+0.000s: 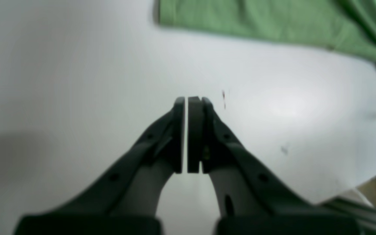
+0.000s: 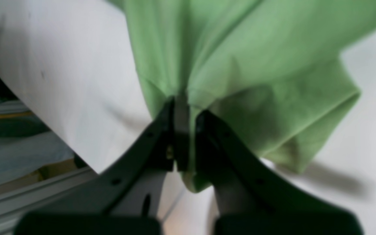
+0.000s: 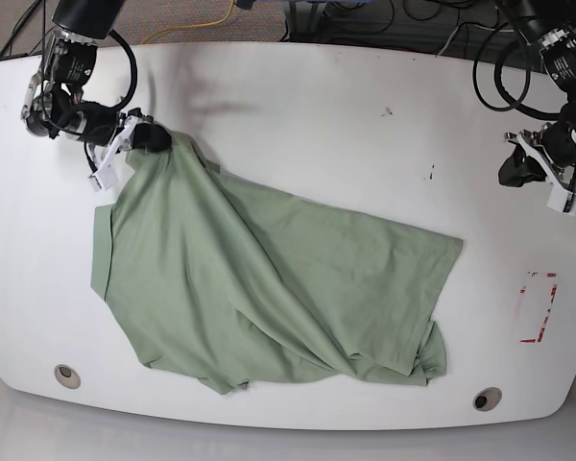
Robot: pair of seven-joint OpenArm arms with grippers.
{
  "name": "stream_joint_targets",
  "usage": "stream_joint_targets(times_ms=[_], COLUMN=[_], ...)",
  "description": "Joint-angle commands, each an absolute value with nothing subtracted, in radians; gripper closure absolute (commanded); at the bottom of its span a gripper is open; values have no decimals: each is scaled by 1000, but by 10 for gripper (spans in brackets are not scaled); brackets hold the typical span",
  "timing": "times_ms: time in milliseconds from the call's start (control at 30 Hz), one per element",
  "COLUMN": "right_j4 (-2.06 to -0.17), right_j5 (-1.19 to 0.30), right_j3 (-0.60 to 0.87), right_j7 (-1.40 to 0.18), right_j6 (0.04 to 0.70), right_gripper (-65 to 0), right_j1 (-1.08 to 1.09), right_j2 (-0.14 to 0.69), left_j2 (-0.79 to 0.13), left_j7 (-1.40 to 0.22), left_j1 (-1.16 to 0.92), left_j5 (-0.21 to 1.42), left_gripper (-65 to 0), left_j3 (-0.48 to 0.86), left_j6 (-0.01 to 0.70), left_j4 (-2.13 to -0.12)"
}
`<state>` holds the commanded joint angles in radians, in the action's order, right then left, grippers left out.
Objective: Layout the t-shirt on the table in an organized manner, then fold the t-shirt properly
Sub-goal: 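Lift the shirt with both grippers and swing it across the table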
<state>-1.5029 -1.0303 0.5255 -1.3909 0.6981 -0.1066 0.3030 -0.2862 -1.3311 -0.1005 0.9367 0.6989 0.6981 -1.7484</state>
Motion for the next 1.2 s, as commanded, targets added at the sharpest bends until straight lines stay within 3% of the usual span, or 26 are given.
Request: stream_joint_targets(times_ms=[233,300,400,533,800,1200], right_j4=[-1503,-1503,-1503,-1503,-1503,-1503], right_j5=[-1030,-1030,-1030,-1030,-1030,-1030], right_j3=[524,524,524,524,524,529], right_j7=[-1391,-1391,-1391,-1389,-1388,-1386], right_j6=[698,698,698,698,698,698], right_gripper=[0,0,0,0,0,0], right_j1=[-97,-85,-76,-67,-64,-62], right_j2=[302,302,302,302,302,302], left_j2=[-280,-285,-285,-275,-249,-226], left_j7=[-1225,-1225,-1221,-1196,-1078,-928], left_j1=[-21,28,101,170,255,355], left_j5=[931,929,851,727,588,570], left_gripper=[-21,-96,-293,-424,-435,-435], left_j3=[667,647,639,631,549,476], left_j6=[698,698,698,698,698,698], left_j4=[-1672,-1595,-1495,-1431,-1234,-923])
